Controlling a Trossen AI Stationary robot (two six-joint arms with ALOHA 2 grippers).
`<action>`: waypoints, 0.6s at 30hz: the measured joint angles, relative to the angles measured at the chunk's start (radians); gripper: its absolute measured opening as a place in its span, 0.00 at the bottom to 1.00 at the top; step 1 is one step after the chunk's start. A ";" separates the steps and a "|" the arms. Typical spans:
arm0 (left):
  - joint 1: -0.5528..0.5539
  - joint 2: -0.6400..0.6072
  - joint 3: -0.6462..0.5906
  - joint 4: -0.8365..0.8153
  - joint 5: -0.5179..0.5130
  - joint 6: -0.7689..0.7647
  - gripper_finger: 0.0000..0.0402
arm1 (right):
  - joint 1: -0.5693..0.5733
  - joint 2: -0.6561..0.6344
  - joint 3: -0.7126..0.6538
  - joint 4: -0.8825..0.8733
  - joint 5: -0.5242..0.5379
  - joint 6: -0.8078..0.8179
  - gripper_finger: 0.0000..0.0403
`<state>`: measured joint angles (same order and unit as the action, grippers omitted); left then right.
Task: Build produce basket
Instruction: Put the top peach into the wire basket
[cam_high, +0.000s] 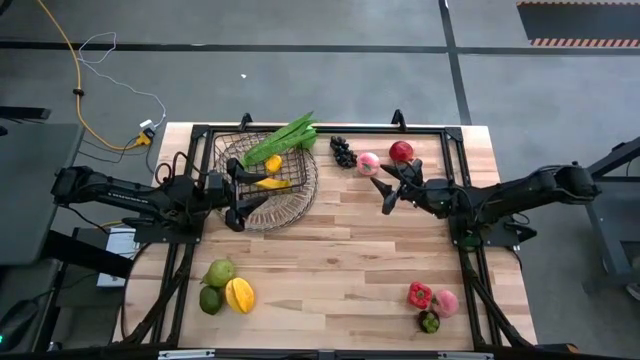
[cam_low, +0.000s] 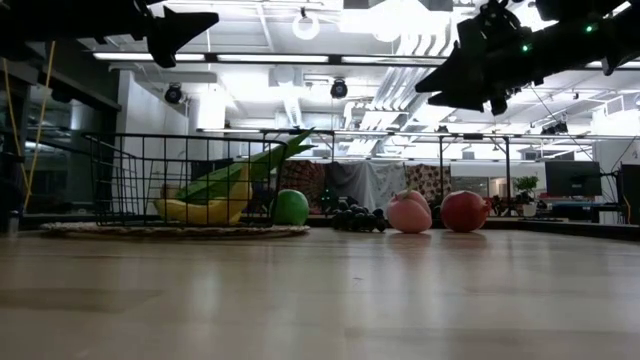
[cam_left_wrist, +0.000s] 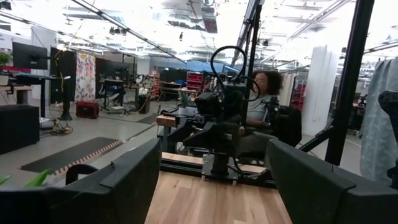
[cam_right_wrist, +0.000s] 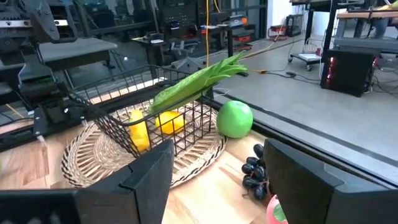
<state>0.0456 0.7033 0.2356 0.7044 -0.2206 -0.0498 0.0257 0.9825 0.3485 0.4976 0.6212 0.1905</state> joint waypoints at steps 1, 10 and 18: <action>0.000 0.000 0.000 0.000 0.000 0.000 0.70 | 0.000 0.000 0.000 0.000 0.000 -0.006 0.60; 0.000 0.000 0.000 0.000 0.001 0.000 0.70 | 0.000 0.000 0.000 0.000 0.015 -0.069 0.60; -0.001 0.000 0.000 -0.005 0.066 0.068 0.70 | 0.000 0.000 0.000 0.000 -0.002 -0.041 0.60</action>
<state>0.0448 0.7033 0.2356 0.6998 -0.1548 0.0182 0.0257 0.9821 0.3485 0.4976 0.6189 0.1493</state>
